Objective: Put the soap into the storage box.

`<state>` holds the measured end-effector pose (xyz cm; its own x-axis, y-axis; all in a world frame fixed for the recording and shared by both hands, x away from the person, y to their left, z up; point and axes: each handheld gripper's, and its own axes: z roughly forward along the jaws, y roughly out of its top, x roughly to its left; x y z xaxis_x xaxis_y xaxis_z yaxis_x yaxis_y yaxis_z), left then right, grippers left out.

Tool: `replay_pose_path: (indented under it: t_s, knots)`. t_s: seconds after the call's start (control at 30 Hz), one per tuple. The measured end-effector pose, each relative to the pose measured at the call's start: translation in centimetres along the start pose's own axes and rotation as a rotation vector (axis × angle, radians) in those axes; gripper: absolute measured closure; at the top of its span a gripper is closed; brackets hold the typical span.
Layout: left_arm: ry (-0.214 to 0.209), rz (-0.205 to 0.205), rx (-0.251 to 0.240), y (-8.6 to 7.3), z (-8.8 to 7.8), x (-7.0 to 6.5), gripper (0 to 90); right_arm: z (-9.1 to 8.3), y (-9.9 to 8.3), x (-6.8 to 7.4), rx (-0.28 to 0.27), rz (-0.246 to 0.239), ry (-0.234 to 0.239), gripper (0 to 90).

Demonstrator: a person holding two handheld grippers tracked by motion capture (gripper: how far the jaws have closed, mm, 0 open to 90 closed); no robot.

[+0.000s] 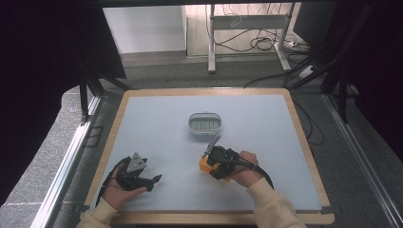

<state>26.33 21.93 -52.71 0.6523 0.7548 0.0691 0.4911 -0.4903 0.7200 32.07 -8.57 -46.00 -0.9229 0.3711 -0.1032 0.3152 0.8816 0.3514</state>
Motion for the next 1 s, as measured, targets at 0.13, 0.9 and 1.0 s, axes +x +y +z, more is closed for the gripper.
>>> replay_pose_path:
  t_s: [0.13, 0.9, 1.0]
  knots:
    - [0.001, 0.001, -0.004, 0.0, -0.1, 0.1, 18.0, 0.0, 0.2, -0.2, 0.009, -0.011, 0.003, 61.5]
    - [0.001, -0.001, 0.002, -0.1, 0.0, 0.1, 17.9, -1.6, 1.5, -2.3, -0.038, -0.011, 0.007, 61.5]
    - [0.000, -0.002, 0.004, -0.1, 0.1, 0.1, 18.0, -1.9, 1.6, -2.5, -0.048, -0.020, -0.004, 61.5]
